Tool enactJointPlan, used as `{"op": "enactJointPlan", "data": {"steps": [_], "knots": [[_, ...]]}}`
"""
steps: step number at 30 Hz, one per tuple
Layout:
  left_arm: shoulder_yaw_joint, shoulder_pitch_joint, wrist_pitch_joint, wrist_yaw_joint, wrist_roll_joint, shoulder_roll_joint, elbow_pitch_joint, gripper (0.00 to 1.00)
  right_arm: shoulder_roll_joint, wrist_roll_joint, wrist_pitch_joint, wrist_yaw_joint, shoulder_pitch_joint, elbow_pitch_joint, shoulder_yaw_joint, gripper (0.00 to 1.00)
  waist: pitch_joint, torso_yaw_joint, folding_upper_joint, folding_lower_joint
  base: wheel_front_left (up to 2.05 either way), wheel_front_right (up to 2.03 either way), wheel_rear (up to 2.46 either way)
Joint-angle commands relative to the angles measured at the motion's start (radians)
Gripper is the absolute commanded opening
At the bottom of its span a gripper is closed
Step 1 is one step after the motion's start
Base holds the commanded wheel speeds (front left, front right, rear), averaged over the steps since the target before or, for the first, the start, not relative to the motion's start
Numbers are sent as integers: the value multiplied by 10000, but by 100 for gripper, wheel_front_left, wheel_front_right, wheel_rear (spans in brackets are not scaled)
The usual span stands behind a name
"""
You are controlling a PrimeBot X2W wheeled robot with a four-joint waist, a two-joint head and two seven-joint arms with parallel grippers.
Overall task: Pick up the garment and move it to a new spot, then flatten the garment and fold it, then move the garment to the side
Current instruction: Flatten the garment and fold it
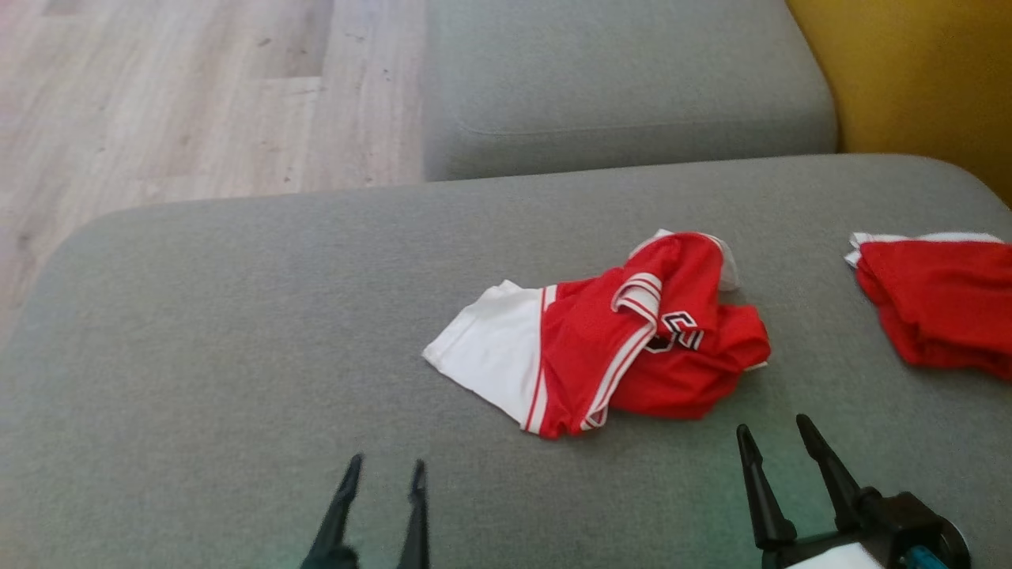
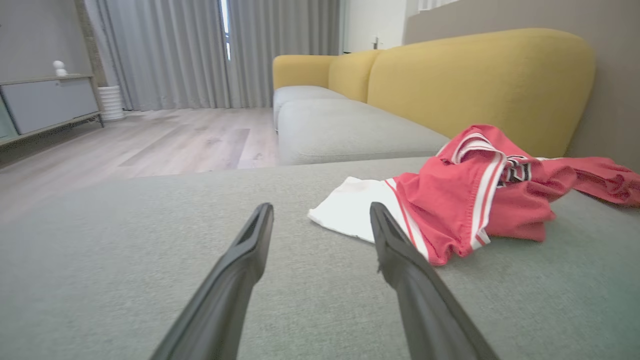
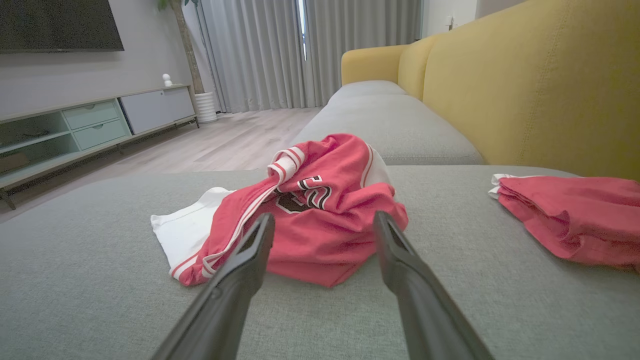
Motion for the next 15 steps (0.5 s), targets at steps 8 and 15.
{"op": "enactJointPlan", "data": {"steps": [8, 15], "knots": [[-1147, -2370, -82, -824, 138, -60, 1720, 100, -390, 52, -109, 67, -707, -363, 433, 100, 541, -812, -1, 0, 0, 0, 0], [-2409, -4057, -82, -1059, 69, -60, 3725, 100, -707, 166, -109, 67, -1209, -385, 788, 100, 1215, -1659, -1, 0, 0, 0, 0]]}}
